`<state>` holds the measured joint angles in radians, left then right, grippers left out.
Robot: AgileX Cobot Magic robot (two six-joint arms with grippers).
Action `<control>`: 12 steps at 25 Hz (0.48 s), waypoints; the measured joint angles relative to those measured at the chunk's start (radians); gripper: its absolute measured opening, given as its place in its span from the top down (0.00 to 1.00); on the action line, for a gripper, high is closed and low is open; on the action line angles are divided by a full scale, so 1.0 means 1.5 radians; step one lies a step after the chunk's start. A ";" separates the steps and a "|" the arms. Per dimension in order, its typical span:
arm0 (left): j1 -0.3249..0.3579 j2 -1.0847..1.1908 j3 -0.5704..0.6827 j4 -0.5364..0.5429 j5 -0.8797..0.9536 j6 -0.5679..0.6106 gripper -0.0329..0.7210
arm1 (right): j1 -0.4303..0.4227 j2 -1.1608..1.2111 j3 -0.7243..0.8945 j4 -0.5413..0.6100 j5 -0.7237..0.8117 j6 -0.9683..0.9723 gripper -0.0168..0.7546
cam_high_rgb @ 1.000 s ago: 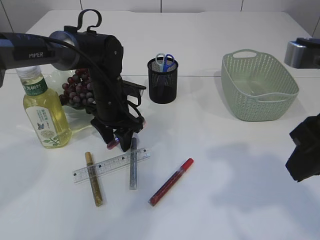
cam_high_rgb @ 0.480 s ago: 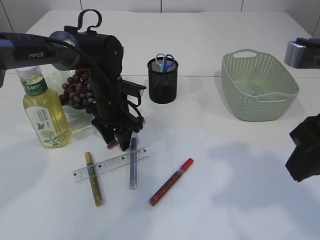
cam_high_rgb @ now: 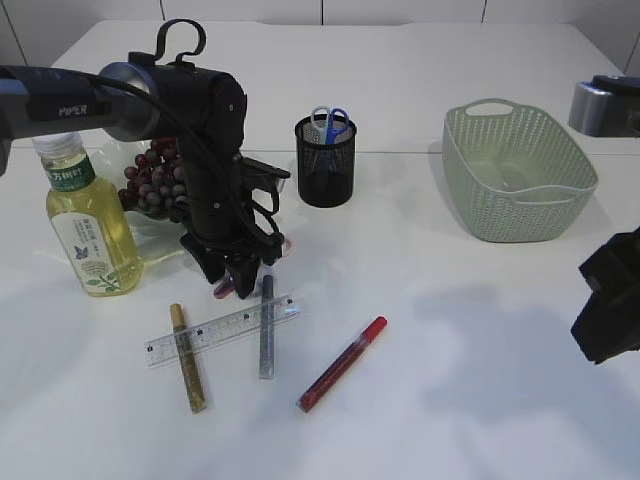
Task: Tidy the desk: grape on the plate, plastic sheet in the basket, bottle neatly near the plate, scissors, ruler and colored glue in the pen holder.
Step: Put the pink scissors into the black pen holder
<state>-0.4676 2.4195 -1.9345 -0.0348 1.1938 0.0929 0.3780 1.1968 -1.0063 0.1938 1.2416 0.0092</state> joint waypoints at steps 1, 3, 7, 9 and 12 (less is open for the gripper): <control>0.000 0.000 0.000 0.001 -0.001 0.000 0.45 | 0.000 0.000 0.000 0.000 0.000 0.000 0.62; 0.000 0.000 0.000 0.001 -0.004 0.000 0.45 | 0.000 0.000 0.000 0.000 0.000 0.000 0.62; 0.000 0.000 0.000 0.001 -0.003 0.000 0.45 | 0.000 0.000 0.000 0.000 0.000 0.000 0.62; 0.000 0.000 0.000 0.001 -0.003 0.000 0.45 | 0.000 0.000 0.000 0.000 0.000 0.000 0.62; 0.000 0.000 0.000 0.001 -0.005 0.000 0.46 | 0.000 0.000 0.000 0.000 0.000 0.000 0.62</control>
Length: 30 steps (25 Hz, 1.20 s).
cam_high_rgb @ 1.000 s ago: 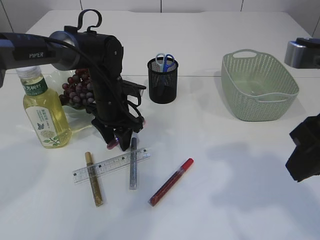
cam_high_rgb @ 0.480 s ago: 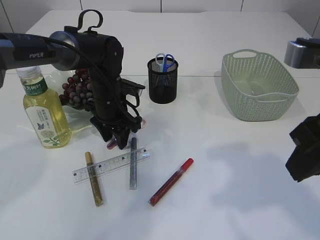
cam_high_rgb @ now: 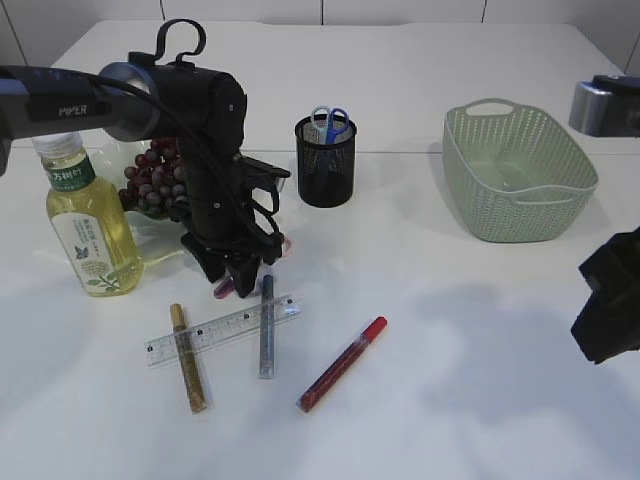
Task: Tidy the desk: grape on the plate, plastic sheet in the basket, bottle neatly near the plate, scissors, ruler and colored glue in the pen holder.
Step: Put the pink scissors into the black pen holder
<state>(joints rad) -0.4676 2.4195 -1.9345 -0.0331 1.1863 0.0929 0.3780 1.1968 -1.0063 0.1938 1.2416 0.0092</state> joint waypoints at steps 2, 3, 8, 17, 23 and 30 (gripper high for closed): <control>0.000 0.000 0.000 0.001 0.000 0.000 0.47 | 0.000 0.000 0.000 0.000 0.000 0.000 0.62; 0.000 0.000 0.000 0.001 -0.002 0.000 0.48 | 0.000 0.000 0.000 0.000 0.000 0.000 0.62; 0.000 0.002 -0.001 0.004 -0.002 0.000 0.50 | 0.000 0.000 0.000 0.000 0.000 0.000 0.62; 0.000 0.004 -0.004 0.005 -0.002 0.000 0.56 | 0.000 0.000 0.000 0.000 0.000 0.000 0.62; 0.000 0.005 -0.004 0.006 -0.007 0.000 0.59 | 0.000 0.000 0.000 0.000 0.000 0.000 0.62; 0.000 0.005 -0.004 0.006 -0.017 -0.001 0.64 | 0.000 0.000 0.000 0.000 0.000 0.000 0.62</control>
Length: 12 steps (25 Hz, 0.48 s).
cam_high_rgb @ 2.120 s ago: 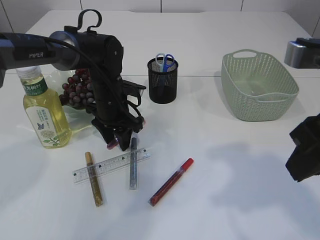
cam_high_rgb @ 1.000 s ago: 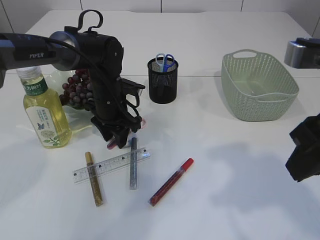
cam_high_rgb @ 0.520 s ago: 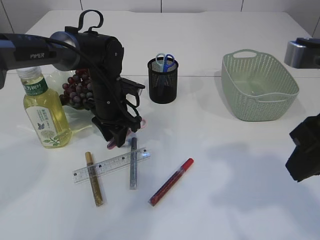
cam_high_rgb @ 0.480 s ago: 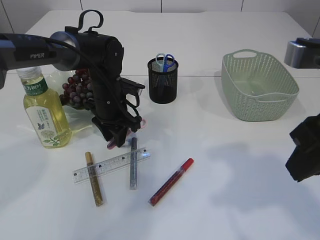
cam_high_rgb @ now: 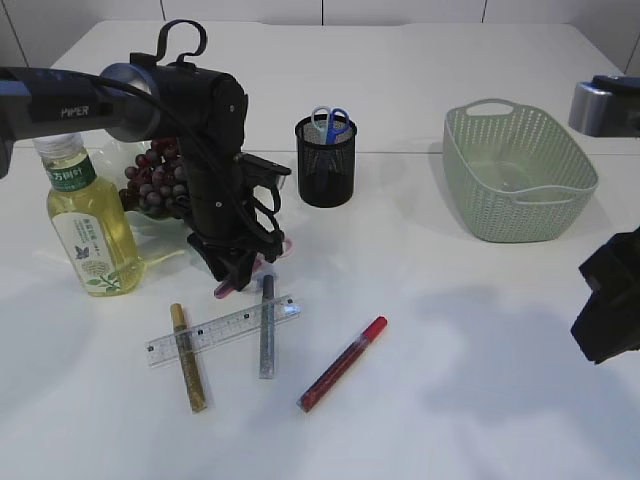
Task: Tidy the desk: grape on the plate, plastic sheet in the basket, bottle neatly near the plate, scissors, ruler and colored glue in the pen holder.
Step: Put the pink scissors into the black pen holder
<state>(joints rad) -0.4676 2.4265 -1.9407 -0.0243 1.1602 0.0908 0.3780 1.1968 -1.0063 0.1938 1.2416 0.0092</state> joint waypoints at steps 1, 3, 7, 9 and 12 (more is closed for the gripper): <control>0.000 0.000 0.000 0.000 0.000 0.000 0.64 | 0.000 0.000 0.000 0.000 0.000 0.000 0.62; 0.000 0.000 0.000 0.000 0.000 0.000 0.64 | 0.000 0.000 0.000 0.000 0.000 0.000 0.62; 0.000 0.000 -0.001 0.000 0.000 0.000 0.64 | 0.000 0.000 0.000 0.000 0.000 0.000 0.62; 0.000 0.000 -0.001 0.000 0.000 0.000 0.64 | 0.000 0.000 0.000 0.000 0.000 0.000 0.62; 0.000 0.000 -0.001 0.000 0.000 0.000 0.64 | 0.000 0.000 0.000 0.000 0.000 0.000 0.62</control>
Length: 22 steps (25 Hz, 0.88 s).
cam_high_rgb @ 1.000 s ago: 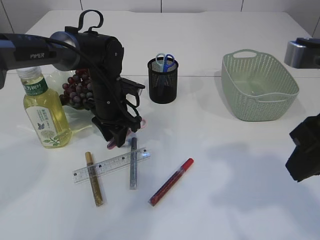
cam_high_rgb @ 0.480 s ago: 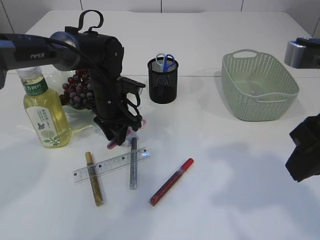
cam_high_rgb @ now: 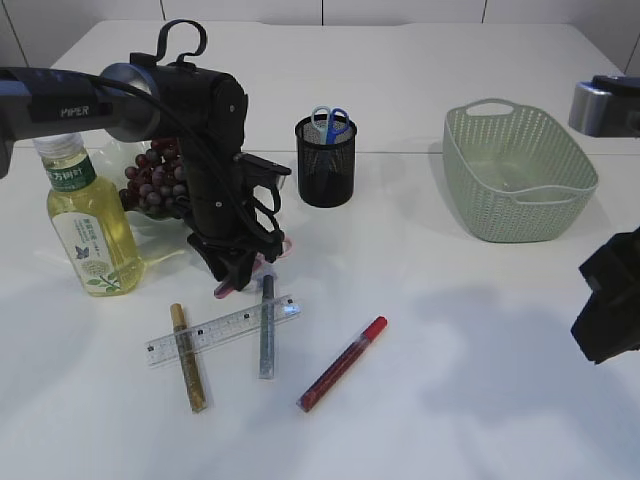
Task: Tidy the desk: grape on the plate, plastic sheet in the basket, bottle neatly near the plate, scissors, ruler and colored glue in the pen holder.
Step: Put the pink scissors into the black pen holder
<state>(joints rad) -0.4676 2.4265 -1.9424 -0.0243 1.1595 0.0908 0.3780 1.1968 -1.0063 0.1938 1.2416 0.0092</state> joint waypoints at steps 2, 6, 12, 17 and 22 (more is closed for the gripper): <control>0.000 0.000 0.000 0.000 0.000 0.000 0.65 | 0.000 0.000 0.000 0.000 0.000 0.000 0.62; 0.000 0.000 0.000 0.002 -0.002 0.000 0.74 | 0.000 0.000 0.000 0.000 0.000 0.000 0.62; 0.000 0.000 0.000 0.002 -0.003 0.000 0.77 | 0.000 0.000 0.000 0.000 0.000 0.000 0.62; 0.000 0.000 0.000 0.003 -0.004 0.000 0.77 | 0.000 0.000 0.000 0.000 0.000 0.000 0.62; 0.000 0.000 0.000 0.004 -0.004 0.000 0.77 | 0.000 0.000 0.000 0.001 0.000 0.000 0.62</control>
<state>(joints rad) -0.4676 2.4265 -1.9424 -0.0180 1.1533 0.0903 0.3780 1.1968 -1.0063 0.1958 1.2416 0.0092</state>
